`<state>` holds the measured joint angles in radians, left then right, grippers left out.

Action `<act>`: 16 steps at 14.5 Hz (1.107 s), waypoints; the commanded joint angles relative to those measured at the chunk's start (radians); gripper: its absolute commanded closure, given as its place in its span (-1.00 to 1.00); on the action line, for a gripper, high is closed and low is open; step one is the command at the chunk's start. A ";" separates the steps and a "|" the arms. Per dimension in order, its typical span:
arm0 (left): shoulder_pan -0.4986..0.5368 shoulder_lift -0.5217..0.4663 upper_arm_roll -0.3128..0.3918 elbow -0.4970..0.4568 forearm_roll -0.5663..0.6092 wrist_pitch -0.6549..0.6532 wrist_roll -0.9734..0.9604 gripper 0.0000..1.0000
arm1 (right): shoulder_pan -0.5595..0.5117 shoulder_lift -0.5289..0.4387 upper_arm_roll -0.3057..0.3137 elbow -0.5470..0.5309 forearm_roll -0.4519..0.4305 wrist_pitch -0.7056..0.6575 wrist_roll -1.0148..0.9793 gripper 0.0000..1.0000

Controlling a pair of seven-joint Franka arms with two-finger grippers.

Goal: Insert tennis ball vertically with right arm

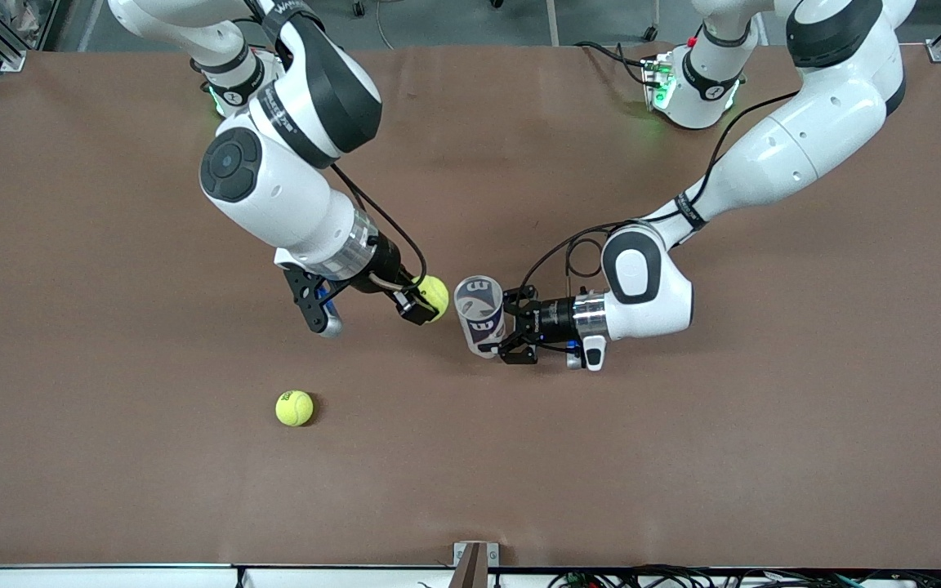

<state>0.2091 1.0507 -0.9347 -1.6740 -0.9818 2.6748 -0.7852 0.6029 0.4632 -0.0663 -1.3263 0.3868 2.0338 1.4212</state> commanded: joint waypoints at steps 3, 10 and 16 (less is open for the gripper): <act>-0.040 0.107 -0.007 0.094 -0.083 0.002 0.076 -0.47 | 0.041 0.054 -0.006 0.070 0.020 0.003 0.065 0.99; -0.066 0.147 -0.006 0.126 -0.120 0.000 0.112 -0.47 | 0.077 0.110 -0.009 0.070 0.009 0.026 0.068 0.98; -0.070 0.147 -0.004 0.126 -0.126 0.000 0.113 -0.48 | 0.077 0.127 -0.012 0.065 0.004 0.025 0.067 0.96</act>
<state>0.1485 1.1897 -0.9343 -1.5661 -1.0807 2.6740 -0.6966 0.6713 0.5775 -0.0677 -1.2862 0.3882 2.0645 1.4750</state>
